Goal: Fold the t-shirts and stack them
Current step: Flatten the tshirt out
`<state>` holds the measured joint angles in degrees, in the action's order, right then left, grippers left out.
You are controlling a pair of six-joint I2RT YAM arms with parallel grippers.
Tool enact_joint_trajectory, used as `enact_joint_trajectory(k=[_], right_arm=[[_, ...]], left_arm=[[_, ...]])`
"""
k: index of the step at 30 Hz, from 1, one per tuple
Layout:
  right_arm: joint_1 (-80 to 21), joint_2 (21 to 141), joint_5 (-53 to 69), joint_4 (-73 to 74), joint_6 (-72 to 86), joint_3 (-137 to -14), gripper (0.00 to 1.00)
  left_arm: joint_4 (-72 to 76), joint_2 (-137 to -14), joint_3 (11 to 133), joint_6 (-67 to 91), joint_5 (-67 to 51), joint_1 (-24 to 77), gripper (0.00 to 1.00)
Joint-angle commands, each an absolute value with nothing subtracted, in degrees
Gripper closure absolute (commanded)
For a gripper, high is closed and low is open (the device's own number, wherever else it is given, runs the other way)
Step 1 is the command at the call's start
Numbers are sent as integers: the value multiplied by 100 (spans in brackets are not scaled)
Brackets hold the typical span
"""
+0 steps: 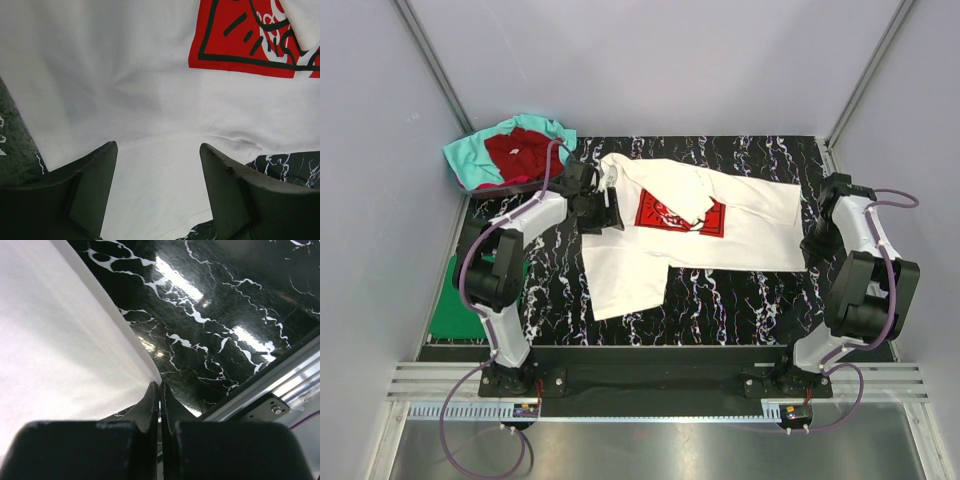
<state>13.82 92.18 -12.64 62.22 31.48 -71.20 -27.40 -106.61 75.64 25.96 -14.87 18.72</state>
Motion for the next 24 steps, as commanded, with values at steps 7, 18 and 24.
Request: enact_joint_trajectory(k=[7, 18, 24], right_arm=[[1679, 9246, -1731, 6214, 2839, -6751, 100], [1924, 9316, -1591, 6187, 3006, -6047, 98], [2312, 9439, -1433, 6179, 2795, -6371, 69]], left_arm=[[-2830, -10169, 7251, 2593, -1775, 1846, 28], [-2857, -10161, 7119, 2636, -1608, 1986, 30], [-2636, -10651, 7767, 2619, -1433, 2171, 30]])
